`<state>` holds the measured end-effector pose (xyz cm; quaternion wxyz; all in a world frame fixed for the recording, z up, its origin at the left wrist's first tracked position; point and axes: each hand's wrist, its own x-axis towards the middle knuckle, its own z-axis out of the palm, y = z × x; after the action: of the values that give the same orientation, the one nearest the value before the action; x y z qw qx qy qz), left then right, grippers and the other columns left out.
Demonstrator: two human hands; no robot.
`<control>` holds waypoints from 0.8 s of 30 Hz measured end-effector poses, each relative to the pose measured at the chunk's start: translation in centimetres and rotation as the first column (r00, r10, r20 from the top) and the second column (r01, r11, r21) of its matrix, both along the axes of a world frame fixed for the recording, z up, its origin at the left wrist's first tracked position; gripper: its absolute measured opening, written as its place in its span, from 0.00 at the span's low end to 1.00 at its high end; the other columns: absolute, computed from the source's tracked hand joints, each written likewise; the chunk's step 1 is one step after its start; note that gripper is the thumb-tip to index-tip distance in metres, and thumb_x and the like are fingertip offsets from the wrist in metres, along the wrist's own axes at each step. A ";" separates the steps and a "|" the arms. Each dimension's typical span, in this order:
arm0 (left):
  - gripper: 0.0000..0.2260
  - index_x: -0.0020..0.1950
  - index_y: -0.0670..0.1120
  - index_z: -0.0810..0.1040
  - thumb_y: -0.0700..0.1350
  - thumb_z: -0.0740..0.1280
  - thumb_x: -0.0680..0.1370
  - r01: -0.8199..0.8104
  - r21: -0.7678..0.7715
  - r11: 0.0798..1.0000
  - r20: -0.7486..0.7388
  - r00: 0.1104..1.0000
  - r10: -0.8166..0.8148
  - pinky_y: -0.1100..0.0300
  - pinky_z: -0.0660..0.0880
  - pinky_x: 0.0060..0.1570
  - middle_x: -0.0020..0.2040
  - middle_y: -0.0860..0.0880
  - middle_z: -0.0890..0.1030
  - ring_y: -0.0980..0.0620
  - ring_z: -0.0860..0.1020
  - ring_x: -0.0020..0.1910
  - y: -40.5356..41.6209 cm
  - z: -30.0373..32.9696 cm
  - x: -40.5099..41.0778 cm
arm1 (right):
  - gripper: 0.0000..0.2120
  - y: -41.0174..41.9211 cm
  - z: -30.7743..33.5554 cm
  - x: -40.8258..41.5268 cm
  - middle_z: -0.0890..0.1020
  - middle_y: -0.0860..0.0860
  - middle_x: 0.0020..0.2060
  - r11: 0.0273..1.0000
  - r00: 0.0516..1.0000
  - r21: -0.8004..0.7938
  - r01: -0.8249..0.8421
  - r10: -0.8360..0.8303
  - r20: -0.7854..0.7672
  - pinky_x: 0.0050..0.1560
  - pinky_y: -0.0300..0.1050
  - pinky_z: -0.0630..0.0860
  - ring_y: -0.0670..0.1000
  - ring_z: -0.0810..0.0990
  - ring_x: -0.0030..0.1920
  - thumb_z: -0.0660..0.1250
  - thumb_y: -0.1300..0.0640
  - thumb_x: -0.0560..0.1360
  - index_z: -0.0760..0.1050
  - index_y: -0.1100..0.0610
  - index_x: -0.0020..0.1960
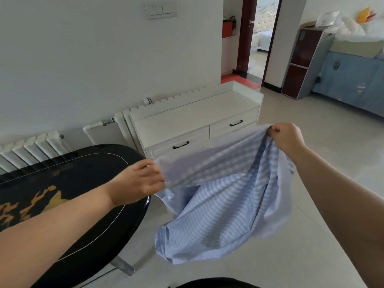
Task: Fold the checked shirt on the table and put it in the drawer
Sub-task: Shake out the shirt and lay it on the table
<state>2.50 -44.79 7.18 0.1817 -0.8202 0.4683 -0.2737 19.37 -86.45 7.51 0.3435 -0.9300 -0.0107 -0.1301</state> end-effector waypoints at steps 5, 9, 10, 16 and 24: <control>0.04 0.39 0.51 0.77 0.44 0.67 0.75 -0.190 -0.122 0.974 -0.227 0.961 0.159 0.39 0.59 0.70 0.45 0.53 0.82 0.50 0.78 0.59 -0.2 -3.0 -0.2 | 0.13 1.5 0.3 0.5 0.81 0.63 0.39 1.000 1.000 -0.009 -0.014 0.014 0.020 0.43 0.50 0.73 0.62 0.76 0.40 0.61 0.61 0.77 0.80 0.67 0.42; 0.15 0.41 0.52 0.80 0.58 0.59 0.79 -0.702 -0.062 0.710 -0.473 0.647 0.598 0.48 0.31 0.71 0.60 0.49 0.80 0.53 0.73 0.67 2.3 -3.1 0.7 | 0.11 2.0 0.4 0.3 0.83 0.59 0.42 0.999 0.999 -0.031 -0.044 0.045 0.031 0.47 0.50 0.75 0.58 0.77 0.42 0.62 0.60 0.77 0.82 0.61 0.44; 0.16 0.41 0.53 0.79 0.59 0.59 0.79 -0.771 0.007 0.637 -0.536 0.535 0.653 0.47 0.28 0.70 0.59 0.51 0.80 0.53 0.72 0.67 2.8 -3.1 0.8 | 0.11 2.2 0.4 0.2 0.83 0.57 0.42 0.998 0.998 -0.040 -0.058 0.059 0.033 0.48 0.50 0.74 0.56 0.77 0.42 0.61 0.61 0.78 0.83 0.60 0.45; 0.12 0.40 0.55 0.78 0.58 0.61 0.78 -0.759 0.138 0.636 -0.579 0.459 0.674 0.46 0.62 0.66 0.39 0.57 0.75 0.55 0.74 0.45 2.8 -4.7 1.0 | 0.11 2.2 -0.5 -1.4 0.84 0.59 0.45 1.000 0.986 0.014 0.010 -0.012 0.169 0.48 0.49 0.73 0.60 0.78 0.46 0.61 0.61 0.78 0.82 0.62 0.49; 0.06 0.42 0.48 0.81 0.46 0.65 0.74 -0.280 -0.403 0.871 0.055 0.943 0.328 0.45 0.53 0.69 0.62 0.44 0.73 0.41 0.67 0.60 0.3 4.8 4.3 | 0.11 -2.1 -2.0 -2.0 0.83 0.61 0.43 0.991 0.995 -0.094 0.093 -0.095 -0.026 0.43 0.45 0.70 0.60 0.78 0.43 0.62 0.59 0.78 0.83 0.62 0.46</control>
<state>6.85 -44.46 11.97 0.0838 -0.8850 0.2575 -0.3787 17.38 -88.53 5.54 0.2938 -0.9462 0.0324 -0.1313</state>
